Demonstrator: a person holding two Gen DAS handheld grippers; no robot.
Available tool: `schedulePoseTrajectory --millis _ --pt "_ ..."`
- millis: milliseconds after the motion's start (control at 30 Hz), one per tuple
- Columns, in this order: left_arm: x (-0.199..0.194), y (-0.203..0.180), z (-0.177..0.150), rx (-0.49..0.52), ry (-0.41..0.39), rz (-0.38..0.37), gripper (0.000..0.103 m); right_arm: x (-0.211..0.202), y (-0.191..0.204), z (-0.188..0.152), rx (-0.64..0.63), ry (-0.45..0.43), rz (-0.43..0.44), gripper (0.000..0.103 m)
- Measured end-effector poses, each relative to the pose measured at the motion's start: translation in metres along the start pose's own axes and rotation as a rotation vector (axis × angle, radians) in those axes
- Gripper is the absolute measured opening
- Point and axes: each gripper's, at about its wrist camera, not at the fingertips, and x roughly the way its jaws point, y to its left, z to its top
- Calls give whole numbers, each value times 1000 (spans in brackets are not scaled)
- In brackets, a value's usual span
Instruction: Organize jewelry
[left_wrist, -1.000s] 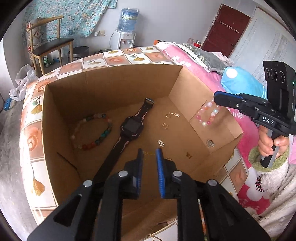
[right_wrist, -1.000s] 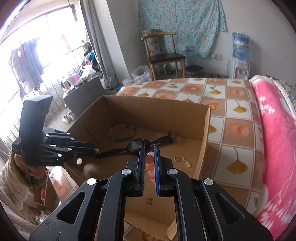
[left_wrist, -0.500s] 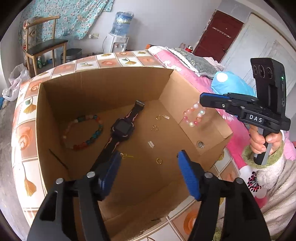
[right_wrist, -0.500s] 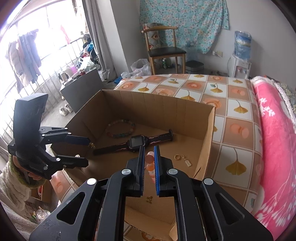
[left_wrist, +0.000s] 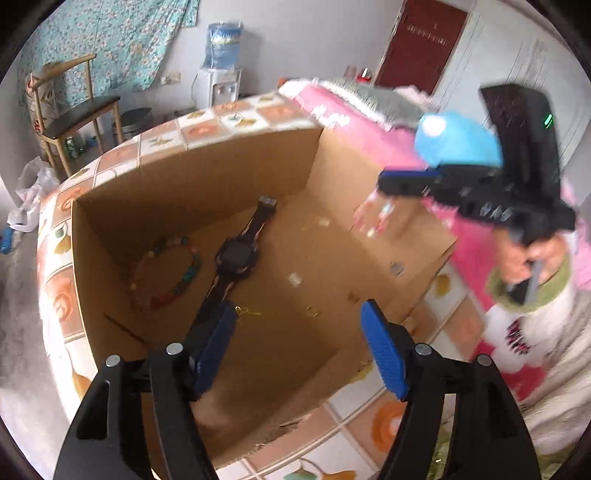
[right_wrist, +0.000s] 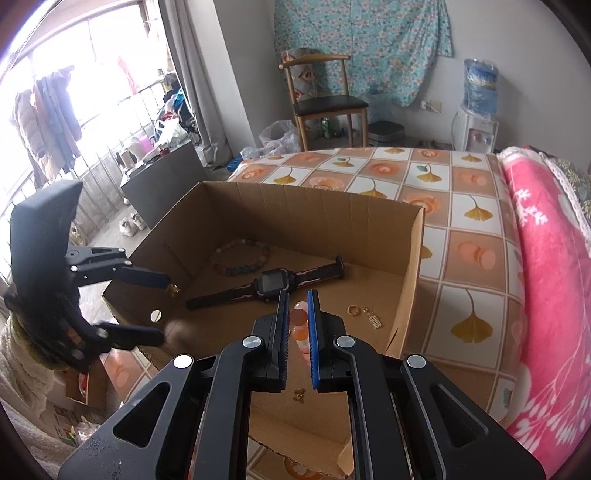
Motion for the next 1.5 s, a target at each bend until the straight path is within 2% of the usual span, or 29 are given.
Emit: schedulePoseTrajectory --millis 100,200,233,267,300,367,467,633,800,933,1000,1133,1267,1367,1500 --pt "6 1 1 -13 51 54 71 0 -3 -3 5 -1 1 7" --pt "-17 -3 8 -6 -44 18 72 -1 -5 -4 7 0 20 7" --pt "-15 -2 9 -2 -38 33 73 1 -6 -4 8 6 31 7" --pt "-8 0 10 -21 0 49 73 3 -5 -4 9 13 42 7" --pt "-5 2 11 -38 17 39 72 5 -6 -4 10 23 53 7" --pt "-6 -2 11 -27 6 29 73 8 -6 -3 14 41 68 7" --pt "-7 -10 11 11 -8 47 73 13 -6 1 14 79 102 7" --pt "6 -3 9 -14 27 38 73 26 -2 7 -18 172 122 8" --pt "6 2 9 -23 19 39 73 40 5 8 -56 250 136 8" --pt "5 4 8 -26 14 37 73 49 10 5 -108 308 79 10" --pt "4 4 7 -26 13 34 73 52 7 4 -117 328 35 21" --pt "3 4 6 -23 10 38 73 44 0 6 -101 305 6 21" --pt "0 2 6 -17 -1 41 73 33 -5 12 -70 258 16 21" --pt "-6 -2 8 -4 -14 38 73 26 -1 16 -61 216 73 23" --pt "-19 -13 13 36 -43 29 73 26 14 18 -85 201 204 23"
